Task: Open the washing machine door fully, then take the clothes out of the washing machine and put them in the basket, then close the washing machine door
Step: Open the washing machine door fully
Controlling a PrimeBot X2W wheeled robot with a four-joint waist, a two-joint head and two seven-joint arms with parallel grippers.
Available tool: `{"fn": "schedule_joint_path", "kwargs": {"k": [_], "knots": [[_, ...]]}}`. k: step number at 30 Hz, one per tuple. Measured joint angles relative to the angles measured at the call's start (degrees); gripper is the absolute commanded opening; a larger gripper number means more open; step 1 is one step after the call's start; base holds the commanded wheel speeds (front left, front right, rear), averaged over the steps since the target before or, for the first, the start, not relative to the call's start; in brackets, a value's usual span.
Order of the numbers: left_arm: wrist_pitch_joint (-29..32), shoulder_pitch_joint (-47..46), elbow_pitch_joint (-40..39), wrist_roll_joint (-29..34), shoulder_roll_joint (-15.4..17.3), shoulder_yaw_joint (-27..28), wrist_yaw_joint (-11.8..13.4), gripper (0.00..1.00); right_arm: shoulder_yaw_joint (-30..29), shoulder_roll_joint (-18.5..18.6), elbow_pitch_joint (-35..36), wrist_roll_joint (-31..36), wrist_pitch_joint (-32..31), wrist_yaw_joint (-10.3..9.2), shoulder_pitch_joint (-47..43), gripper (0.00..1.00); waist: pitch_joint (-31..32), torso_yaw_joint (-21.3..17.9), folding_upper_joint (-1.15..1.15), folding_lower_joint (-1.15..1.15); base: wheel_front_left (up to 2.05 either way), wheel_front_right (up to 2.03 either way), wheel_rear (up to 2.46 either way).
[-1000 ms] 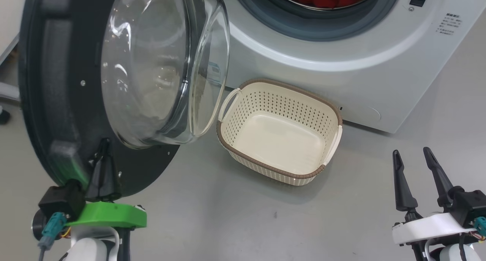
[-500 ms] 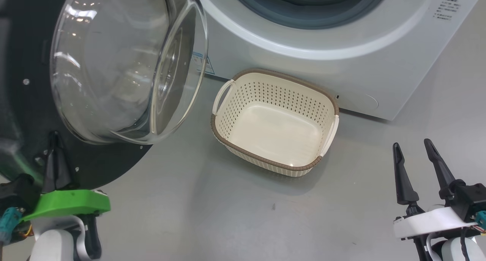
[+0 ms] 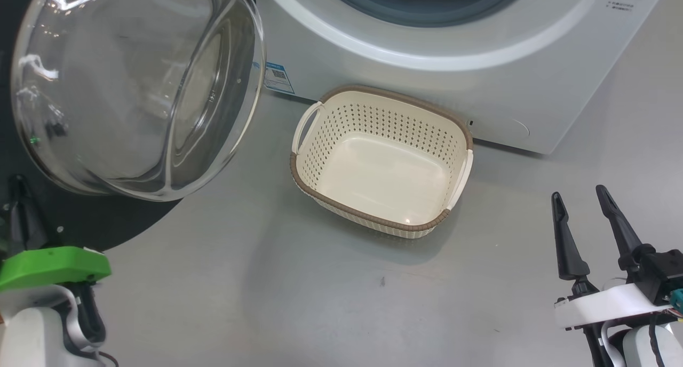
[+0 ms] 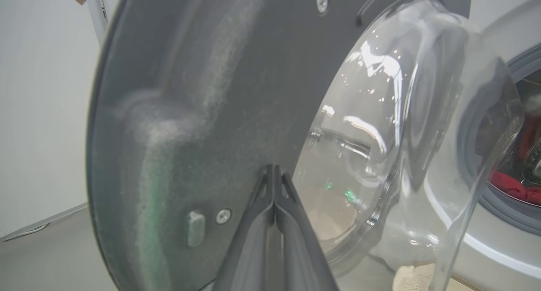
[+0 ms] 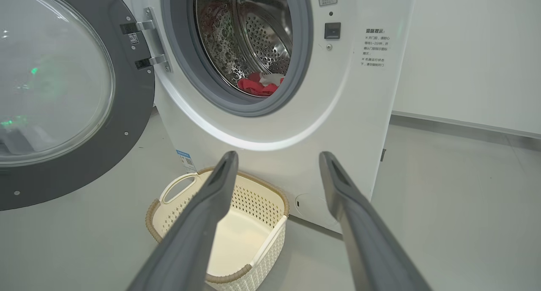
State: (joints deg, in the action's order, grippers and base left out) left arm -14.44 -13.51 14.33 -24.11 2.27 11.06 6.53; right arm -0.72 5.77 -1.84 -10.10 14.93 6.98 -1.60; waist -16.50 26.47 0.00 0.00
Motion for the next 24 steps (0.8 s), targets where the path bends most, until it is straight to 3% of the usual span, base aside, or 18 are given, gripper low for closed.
{"fn": "schedule_joint_path", "kwargs": {"k": [24], "knots": [[0.0,-6.9,8.6,0.1,2.3,6.1,0.0,0.0,0.6,1.3,0.0,-0.4,0.0,0.01,1.5,1.0,-1.6,-1.6,0.0,0.0,0.0,0.0,0.0]]}}
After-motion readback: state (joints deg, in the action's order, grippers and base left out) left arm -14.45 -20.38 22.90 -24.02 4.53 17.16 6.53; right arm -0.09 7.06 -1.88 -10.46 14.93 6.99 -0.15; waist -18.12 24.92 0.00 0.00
